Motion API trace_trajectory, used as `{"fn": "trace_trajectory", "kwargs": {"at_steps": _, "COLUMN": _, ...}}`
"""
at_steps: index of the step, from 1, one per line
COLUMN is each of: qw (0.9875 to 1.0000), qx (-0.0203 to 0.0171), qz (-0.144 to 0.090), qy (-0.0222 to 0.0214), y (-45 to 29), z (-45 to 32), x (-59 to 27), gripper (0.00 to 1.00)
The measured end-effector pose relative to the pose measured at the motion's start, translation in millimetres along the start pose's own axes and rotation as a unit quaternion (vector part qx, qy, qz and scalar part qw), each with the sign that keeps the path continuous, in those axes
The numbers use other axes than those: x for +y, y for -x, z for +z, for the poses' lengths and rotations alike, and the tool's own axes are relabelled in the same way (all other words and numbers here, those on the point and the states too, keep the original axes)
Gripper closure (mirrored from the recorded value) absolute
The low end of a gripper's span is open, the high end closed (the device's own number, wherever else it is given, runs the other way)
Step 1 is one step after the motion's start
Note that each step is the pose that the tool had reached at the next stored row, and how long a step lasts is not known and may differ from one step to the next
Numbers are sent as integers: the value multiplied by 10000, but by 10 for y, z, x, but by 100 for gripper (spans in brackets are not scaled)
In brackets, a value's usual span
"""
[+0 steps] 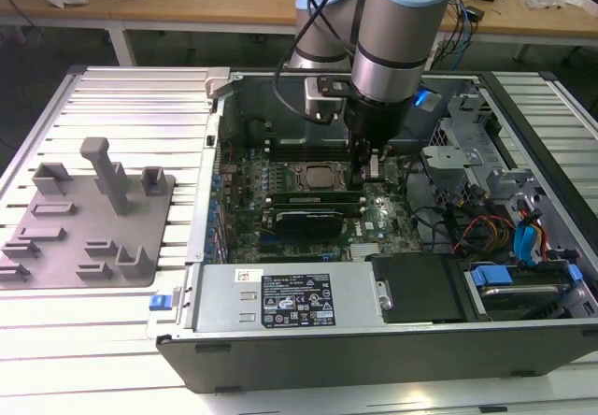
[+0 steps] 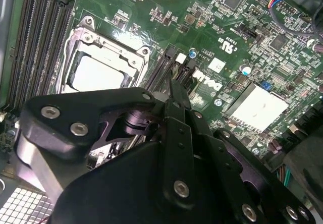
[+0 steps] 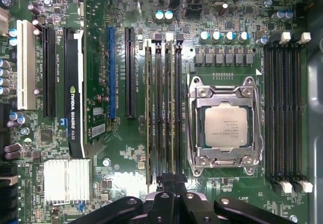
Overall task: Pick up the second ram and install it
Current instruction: 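Press down the second ram until it locks into place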
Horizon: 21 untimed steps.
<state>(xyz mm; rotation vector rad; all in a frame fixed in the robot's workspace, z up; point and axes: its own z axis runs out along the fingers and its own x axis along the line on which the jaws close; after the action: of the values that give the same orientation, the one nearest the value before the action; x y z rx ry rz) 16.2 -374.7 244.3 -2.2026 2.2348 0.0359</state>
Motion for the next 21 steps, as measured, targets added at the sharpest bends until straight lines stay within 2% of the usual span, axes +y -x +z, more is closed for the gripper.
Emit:
{"fn": "trace_trajectory", "kwargs": {"at_steps": 5, "qw": 10000, "qx": 7, "qz": -1, "qy": 0, "y": 24, "z": 52, "x": -11, "gripper": 92}}
{"fn": "trace_trajectory", "kwargs": {"at_steps": 7, "qw": 10000, "qx": 8, "qz": 0, "qy": 0, "y": 25, "z": 54, "x": -42, "gripper": 92}}
{"fn": "trace_trajectory", "kwargs": {"at_steps": 13, "qw": 10000, "qx": 15, "qz": 0, "qy": 0, "y": 24, "z": 113, "x": -45, "gripper": 92}}
{"fn": "trace_trajectory", "kwargs": {"at_steps": 21, "qw": 10000, "qx": 17, "qz": 0, "qy": 0, "y": 23, "z": 155, "x": -45, "gripper": 92}}
